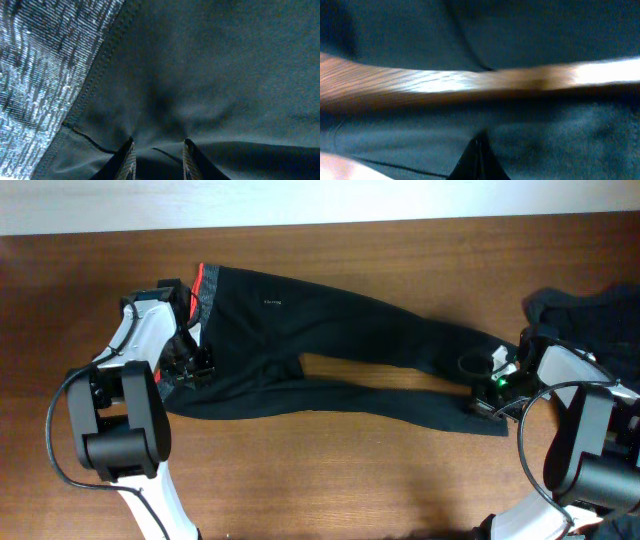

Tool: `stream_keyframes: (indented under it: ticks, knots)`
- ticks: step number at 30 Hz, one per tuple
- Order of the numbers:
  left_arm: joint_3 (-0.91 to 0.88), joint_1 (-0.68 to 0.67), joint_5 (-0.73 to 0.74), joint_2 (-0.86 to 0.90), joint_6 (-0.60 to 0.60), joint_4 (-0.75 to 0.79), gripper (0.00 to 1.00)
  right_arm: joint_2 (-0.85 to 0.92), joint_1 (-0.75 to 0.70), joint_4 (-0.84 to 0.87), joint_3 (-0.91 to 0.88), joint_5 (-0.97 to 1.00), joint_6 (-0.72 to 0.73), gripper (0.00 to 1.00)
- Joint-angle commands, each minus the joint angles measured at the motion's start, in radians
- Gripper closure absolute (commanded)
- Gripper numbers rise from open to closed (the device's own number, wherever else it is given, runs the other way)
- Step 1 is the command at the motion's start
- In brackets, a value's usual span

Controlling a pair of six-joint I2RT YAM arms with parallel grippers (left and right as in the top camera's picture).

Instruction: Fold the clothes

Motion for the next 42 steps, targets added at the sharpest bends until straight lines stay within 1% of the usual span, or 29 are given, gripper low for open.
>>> stream_keyframes:
  ticks: [1,5,8,12,14,17,18,21,24,27,29,31,33,38,42]
  knots:
    - [-0.016,0.0,0.018,0.007,-0.005,0.009,0.69,0.023,-0.014,0.002,-0.018,0.306,0.124,0.96]
    - [-0.07,0.0,0.018,0.008,-0.005,0.06,0.69,0.023,-0.022,0.049,-0.005,0.287,0.124,0.96]
    - [-0.119,0.0,0.018,0.009,-0.005,0.099,0.69,0.023,-0.019,0.081,0.013,0.23,0.122,0.96]
    - [-0.132,0.0,0.027,0.008,-0.005,0.096,0.69,0.023,-0.018,0.082,0.05,0.192,0.122,0.95]
    - [-0.107,0.0,0.061,0.005,-0.005,0.076,0.69,0.023,-0.019,0.057,0.084,0.177,0.108,0.87]
    - [-0.042,0.0,0.067,-0.005,-0.005,0.014,0.66,0.023,-0.014,0.003,0.138,0.169,0.099,0.71]
    - [-0.019,0.0,0.067,-0.01,-0.005,-0.008,0.65,0.023,-0.014,-0.027,0.163,0.163,0.095,0.62]
    - [0.025,0.0,0.071,-0.029,-0.005,-0.056,0.63,0.02,-0.014,-0.111,0.218,0.144,0.085,0.49]
    - [0.034,0.0,0.082,-0.057,-0.005,-0.066,0.61,0.017,-0.014,-0.204,0.274,0.146,0.085,0.45]
    - [0.034,0.0,0.082,-0.072,-0.005,-0.055,0.57,0.013,-0.027,-0.27,0.299,0.178,0.091,0.39]
    - [0.034,0.0,0.082,-0.072,-0.005,-0.055,0.55,0.013,-0.047,-0.284,0.29,0.211,0.116,0.37]
    - [0.034,0.0,0.082,-0.072,-0.005,-0.051,0.54,0.014,-0.074,-0.259,0.264,0.213,0.114,0.37]
    - [0.034,0.0,0.082,-0.072,-0.005,-0.04,0.53,0.014,-0.096,-0.22,0.238,0.208,0.109,0.34]
    - [0.034,0.0,0.082,-0.072,-0.005,-0.032,0.53,0.014,-0.124,-0.159,0.181,0.181,0.039,0.34]
    - [0.034,0.0,0.082,-0.072,-0.005,-0.024,0.53,0.014,-0.119,-0.06,0.123,0.166,0.005,0.32]
